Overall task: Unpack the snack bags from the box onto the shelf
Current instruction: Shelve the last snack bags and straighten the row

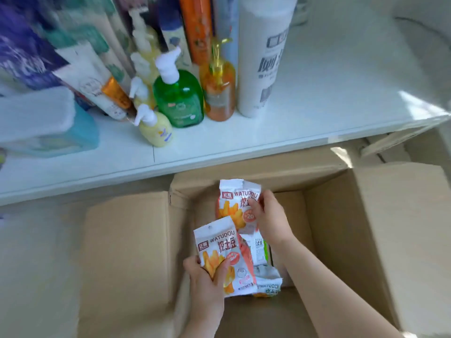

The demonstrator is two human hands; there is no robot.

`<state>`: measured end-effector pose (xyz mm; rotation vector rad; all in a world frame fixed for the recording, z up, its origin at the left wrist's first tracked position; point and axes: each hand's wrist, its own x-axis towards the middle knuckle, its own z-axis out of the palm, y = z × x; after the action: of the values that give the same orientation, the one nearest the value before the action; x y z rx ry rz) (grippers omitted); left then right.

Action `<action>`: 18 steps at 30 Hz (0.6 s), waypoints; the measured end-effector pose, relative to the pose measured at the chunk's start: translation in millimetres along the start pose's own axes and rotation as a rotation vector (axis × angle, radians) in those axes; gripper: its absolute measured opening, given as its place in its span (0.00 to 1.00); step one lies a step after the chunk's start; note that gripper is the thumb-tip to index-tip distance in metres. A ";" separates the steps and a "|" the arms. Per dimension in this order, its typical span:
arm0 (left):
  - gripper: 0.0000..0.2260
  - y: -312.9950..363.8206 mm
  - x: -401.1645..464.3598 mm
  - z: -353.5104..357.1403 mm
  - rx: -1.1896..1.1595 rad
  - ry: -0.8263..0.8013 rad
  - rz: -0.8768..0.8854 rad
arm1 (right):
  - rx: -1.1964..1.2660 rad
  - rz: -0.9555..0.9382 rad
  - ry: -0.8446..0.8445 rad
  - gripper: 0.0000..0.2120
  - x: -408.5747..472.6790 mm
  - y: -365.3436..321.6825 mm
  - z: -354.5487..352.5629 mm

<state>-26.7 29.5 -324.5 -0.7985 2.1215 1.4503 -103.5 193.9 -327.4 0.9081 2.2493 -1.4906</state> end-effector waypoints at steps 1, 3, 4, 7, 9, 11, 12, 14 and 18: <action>0.22 18.2 -15.0 -8.2 0.005 -0.028 0.030 | 0.039 0.012 0.019 0.11 -15.0 -9.8 -17.2; 0.24 50.1 -43.9 -28.6 0.049 -0.072 0.110 | 0.123 0.032 0.087 0.10 -48.6 -32.2 -52.9; 0.24 64.2 -57.7 -39.9 0.075 -0.092 0.154 | 0.150 0.044 0.132 0.10 -67.3 -44.0 -70.3; 0.23 115.9 -101.7 -78.3 0.161 -0.141 0.277 | 0.184 0.037 0.275 0.12 -129.5 -88.4 -120.3; 0.22 151.4 -129.4 -102.9 0.182 -0.160 0.329 | 0.158 0.004 0.321 0.11 -170.4 -122.2 -147.4; 0.21 187.3 -154.6 -125.0 0.172 -0.173 0.371 | 0.089 -0.014 0.339 0.11 -208.4 -156.2 -167.1; 0.20 204.7 -164.9 -134.7 0.167 -0.174 0.398 | 0.065 -0.028 0.348 0.11 -225.3 -173.0 -174.5; 0.20 236.5 -185.6 -152.2 0.176 -0.184 0.463 | 0.048 -0.058 0.367 0.11 -257.8 -202.7 -184.8; 0.16 276.7 -227.1 -182.4 0.153 -0.214 0.497 | 0.150 -0.045 0.369 0.13 -319.7 -249.6 -193.5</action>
<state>-55.4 -16.0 73.6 -0.0488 2.3210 1.4961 -3.3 193.3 110.7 1.2767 2.4451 -1.6428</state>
